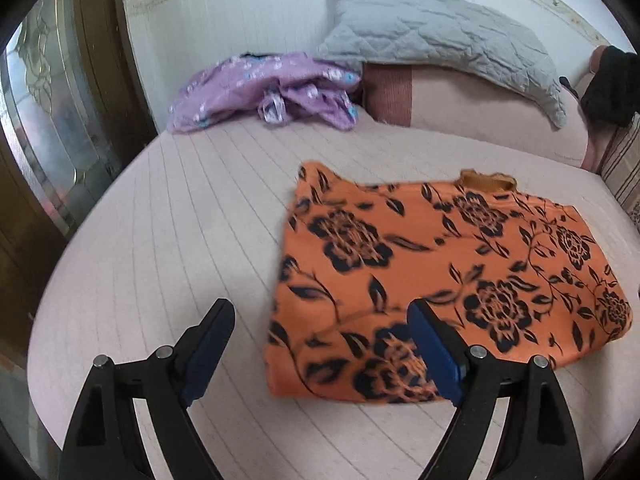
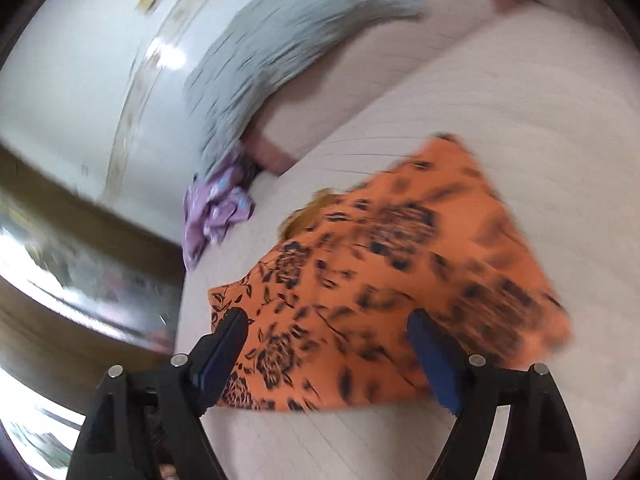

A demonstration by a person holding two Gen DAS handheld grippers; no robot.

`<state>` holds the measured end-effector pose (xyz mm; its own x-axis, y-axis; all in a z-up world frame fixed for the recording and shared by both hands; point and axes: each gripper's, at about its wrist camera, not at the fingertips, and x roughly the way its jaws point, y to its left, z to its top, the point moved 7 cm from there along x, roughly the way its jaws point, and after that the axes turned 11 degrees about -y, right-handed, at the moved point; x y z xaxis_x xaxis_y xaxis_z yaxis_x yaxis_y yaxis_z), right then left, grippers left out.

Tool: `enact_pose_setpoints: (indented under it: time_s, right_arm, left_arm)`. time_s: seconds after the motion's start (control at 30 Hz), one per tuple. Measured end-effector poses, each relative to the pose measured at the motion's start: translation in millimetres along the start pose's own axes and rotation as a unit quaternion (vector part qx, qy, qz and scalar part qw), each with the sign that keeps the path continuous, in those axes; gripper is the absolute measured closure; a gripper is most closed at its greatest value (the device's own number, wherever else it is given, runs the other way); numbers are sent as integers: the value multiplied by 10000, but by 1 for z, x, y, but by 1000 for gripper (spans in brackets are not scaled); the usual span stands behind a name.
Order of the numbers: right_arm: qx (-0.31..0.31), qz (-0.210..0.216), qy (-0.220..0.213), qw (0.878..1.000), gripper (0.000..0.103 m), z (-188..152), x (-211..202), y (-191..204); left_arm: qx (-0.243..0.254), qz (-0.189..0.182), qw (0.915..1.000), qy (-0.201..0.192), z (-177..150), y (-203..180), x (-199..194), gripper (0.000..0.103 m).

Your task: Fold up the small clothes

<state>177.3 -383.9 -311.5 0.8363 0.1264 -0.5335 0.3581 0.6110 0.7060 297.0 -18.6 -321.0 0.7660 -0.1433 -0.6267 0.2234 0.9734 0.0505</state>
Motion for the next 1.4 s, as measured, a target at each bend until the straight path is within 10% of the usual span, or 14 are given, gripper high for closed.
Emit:
enact_pose_setpoints:
  time_s: [0.5, 0.73, 0.9, 1.27, 1.4]
  right_arm:
    - [1830, -268, -52, 9827, 20, -28, -4, -110]
    - [1689, -365, -443, 9840, 30, -14, 22, -117]
    - [1697, -505, -611, 9823, 70, -6, 30, -126]
    - [1772, -423, -552, 9817, 73, -6, 35, -131]
    - [1862, -463, -606, 9795, 71, -7, 36, -129]
  left_arm:
    - [186, 257, 9950, 943, -35, -31, 42, 11]
    - [118, 187, 9960, 870, -38, -31, 57, 0]
    - [183, 452, 9974, 531, -41, -35, 58, 0]
    - [235, 492, 9968, 581, -37, -37, 51, 0]
    - [203, 1018, 9945, 104, -15, -11, 34, 0]
